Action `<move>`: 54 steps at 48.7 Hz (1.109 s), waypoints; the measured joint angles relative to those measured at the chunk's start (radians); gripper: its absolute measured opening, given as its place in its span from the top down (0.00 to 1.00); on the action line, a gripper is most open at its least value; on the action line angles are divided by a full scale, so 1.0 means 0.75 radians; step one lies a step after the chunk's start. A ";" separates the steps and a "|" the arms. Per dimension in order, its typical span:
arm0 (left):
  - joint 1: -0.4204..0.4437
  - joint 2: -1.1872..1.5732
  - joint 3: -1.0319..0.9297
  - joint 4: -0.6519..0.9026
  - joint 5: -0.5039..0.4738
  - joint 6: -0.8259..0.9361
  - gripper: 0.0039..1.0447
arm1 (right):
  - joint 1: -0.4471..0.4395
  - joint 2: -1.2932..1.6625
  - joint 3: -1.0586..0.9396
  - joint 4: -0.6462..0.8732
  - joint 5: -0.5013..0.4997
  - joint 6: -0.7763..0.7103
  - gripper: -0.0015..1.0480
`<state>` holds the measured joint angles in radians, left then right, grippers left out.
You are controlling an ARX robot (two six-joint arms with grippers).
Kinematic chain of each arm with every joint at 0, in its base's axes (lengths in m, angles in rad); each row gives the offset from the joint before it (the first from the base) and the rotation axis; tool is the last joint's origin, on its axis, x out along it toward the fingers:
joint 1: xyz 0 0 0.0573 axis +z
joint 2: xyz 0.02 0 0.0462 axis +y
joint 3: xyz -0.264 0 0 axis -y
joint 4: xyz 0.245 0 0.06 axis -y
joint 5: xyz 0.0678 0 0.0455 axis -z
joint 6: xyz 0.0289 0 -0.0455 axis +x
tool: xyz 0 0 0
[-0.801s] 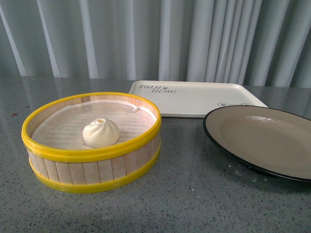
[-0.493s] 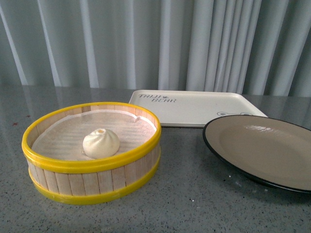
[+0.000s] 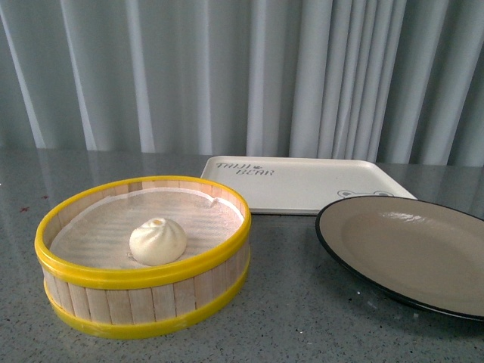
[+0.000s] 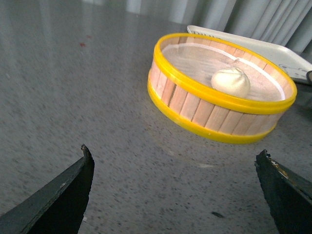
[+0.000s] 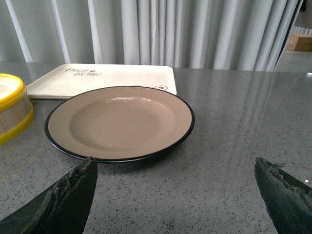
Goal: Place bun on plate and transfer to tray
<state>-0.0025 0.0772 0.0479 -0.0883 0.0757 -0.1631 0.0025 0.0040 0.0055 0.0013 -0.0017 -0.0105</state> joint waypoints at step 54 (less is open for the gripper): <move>-0.287 1.821 1.436 -0.117 -0.173 0.457 0.06 | 0.000 0.000 0.000 0.000 0.001 0.000 0.08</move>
<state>-0.2176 1.4429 1.1252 -0.1764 -0.0544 0.1799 0.0025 0.0040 0.0055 0.0013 -0.0010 -0.0105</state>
